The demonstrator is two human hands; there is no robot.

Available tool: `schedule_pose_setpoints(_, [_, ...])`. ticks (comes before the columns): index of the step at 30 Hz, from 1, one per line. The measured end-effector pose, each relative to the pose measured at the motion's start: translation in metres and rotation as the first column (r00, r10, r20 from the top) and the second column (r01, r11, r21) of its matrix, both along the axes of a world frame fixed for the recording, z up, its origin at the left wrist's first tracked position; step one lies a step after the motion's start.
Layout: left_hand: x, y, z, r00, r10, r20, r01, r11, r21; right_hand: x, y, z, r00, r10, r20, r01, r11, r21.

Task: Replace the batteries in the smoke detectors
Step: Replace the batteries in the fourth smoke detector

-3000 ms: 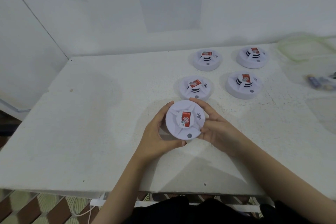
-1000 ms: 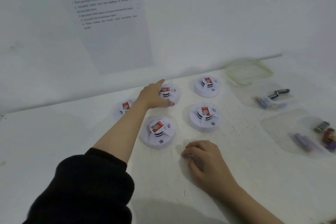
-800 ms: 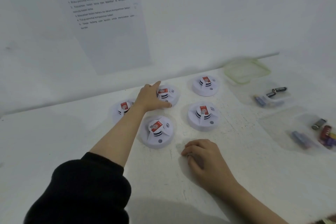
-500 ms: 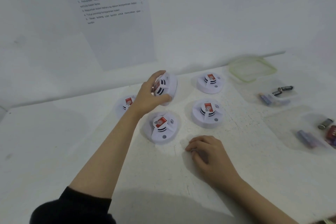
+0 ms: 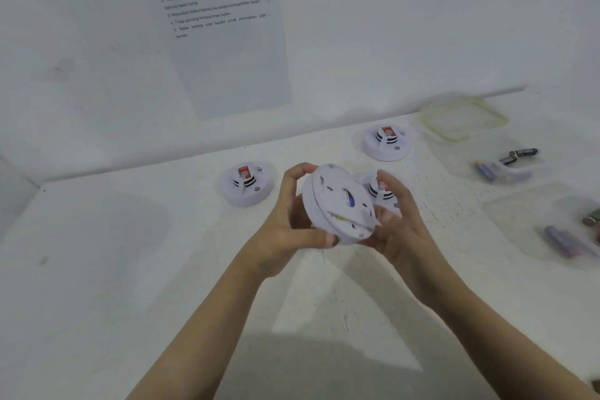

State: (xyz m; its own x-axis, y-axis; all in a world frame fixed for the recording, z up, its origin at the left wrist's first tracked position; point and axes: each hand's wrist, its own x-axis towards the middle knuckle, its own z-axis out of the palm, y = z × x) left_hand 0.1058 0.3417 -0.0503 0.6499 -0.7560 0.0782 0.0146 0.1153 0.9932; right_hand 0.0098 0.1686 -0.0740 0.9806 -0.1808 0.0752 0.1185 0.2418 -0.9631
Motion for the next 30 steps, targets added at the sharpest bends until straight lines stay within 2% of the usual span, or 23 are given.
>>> schedule_pose_setpoints(5, [-0.014,0.002,-0.008,0.999,0.026,0.048,-0.030,0.996,0.080,-0.006,-0.002,0.021,0.997,0.073,0.016,-0.070,0.985,-0.155])
schedule_pose_setpoints(8, [-0.019,0.005,-0.009,0.986,0.058,0.153,-0.081,0.985,0.152,-0.010,-0.005,0.023,0.999,0.048,-0.011,-0.049,0.973,-0.226])
schedule_pose_setpoints(11, [-0.028,0.003,-0.011,0.963,0.079,0.258,-0.135,0.970,0.204,-0.011,-0.007,0.027,1.000,0.014,-0.016,-0.020,0.904,-0.428])
schedule_pose_setpoints(13, [-0.034,0.000,-0.011,0.952,0.096,0.289,-0.164,0.961,0.223,-0.012,-0.006,0.030,1.000,0.022,-0.016,-0.027,0.865,-0.501])
schedule_pose_setpoints(20, [-0.045,0.000,-0.003,0.906,0.150,0.395,-0.253,0.942,0.222,-0.015,-0.005,0.039,0.981,0.191,-0.038,-0.189,0.888,-0.419])
schedule_pose_setpoints(24, [-0.046,0.003,0.002,0.866,0.174,0.468,-0.300,0.931,0.209,-0.014,-0.008,0.042,0.971,0.234,-0.057,-0.234,0.862,-0.450])
schedule_pose_setpoints(30, [-0.047,0.006,0.000,0.847,0.110,0.521,-0.258,0.940,0.221,-0.013,-0.016,0.046,0.932,0.333,-0.140,-0.355,0.772,-0.527])
